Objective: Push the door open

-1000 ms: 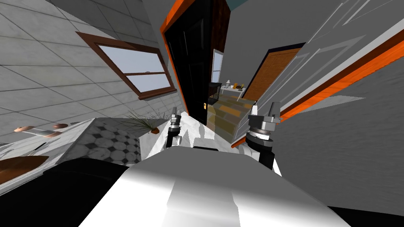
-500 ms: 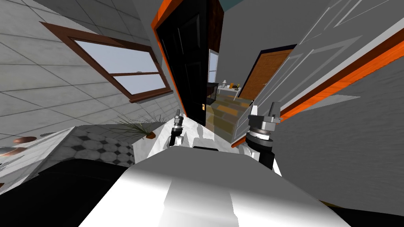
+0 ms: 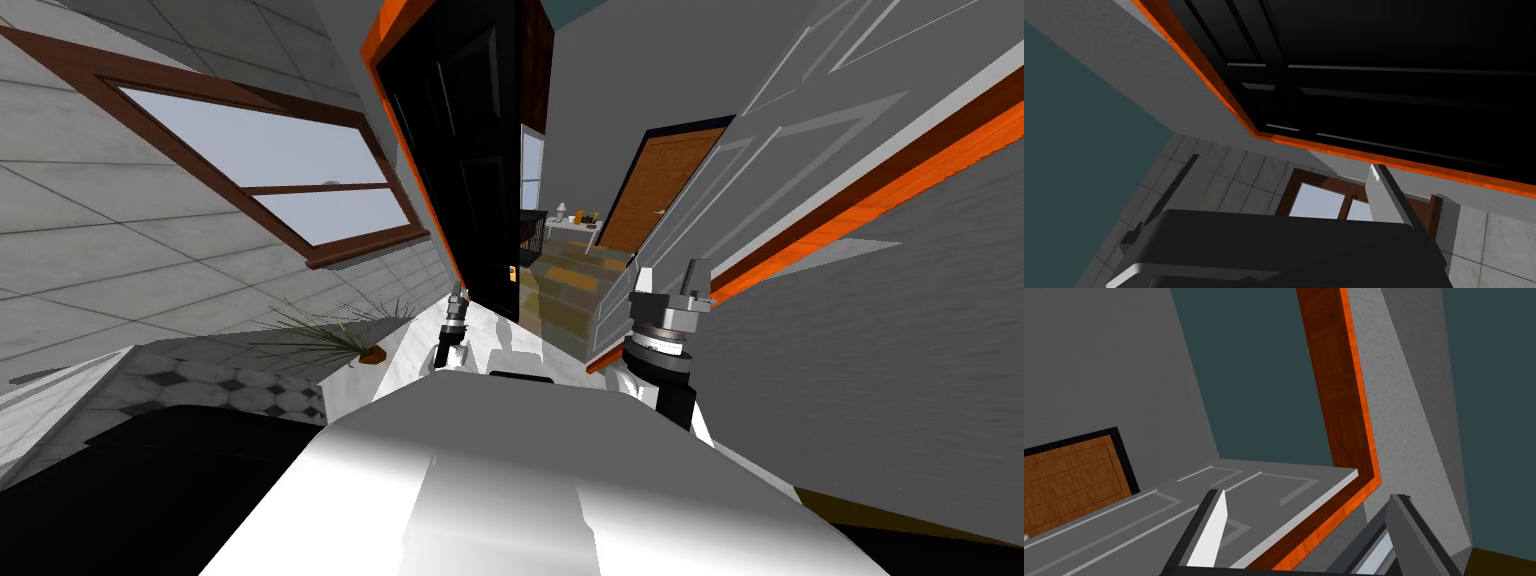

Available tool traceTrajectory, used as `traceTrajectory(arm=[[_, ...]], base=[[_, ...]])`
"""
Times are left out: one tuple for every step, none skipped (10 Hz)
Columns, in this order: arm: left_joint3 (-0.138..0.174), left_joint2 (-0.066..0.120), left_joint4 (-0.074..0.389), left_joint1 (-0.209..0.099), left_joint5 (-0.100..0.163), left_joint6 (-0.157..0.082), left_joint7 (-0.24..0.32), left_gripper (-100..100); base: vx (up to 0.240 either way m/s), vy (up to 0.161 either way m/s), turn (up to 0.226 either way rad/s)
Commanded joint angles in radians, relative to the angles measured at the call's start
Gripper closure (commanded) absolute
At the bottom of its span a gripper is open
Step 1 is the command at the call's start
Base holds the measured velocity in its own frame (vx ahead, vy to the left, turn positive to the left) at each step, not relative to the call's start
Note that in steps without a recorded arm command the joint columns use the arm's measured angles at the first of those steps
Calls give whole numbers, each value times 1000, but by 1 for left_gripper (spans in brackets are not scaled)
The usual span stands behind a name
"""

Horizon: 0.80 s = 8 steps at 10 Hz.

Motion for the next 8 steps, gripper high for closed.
traceTrajectory(arm=[[-3, -1, 45, -15, 1, -4, -1, -100], [-4, -2, 76, -26, 2, -8, -1, -100], [-5, -2, 106, -38, 3, -12, -1, -100], [-5, -2, 109, -38, 3, -12, -1, -100], [-6, -2, 142, -50, 4, -16, -2, -100], [-6, -2, 142, -50, 4, -16, -2, -100], [-7, -3, 174, -62, 6, -20, -2, -100], [-8, -4, 199, -73, 7, -24, -2, -100]], base=[[74, 87, -169], [80, 85, -130], [74, 77, -132], [58, 62, -55], [50, 53, -78], [29, 40, -62], [25, 54, -108], [53, 76, -167]])
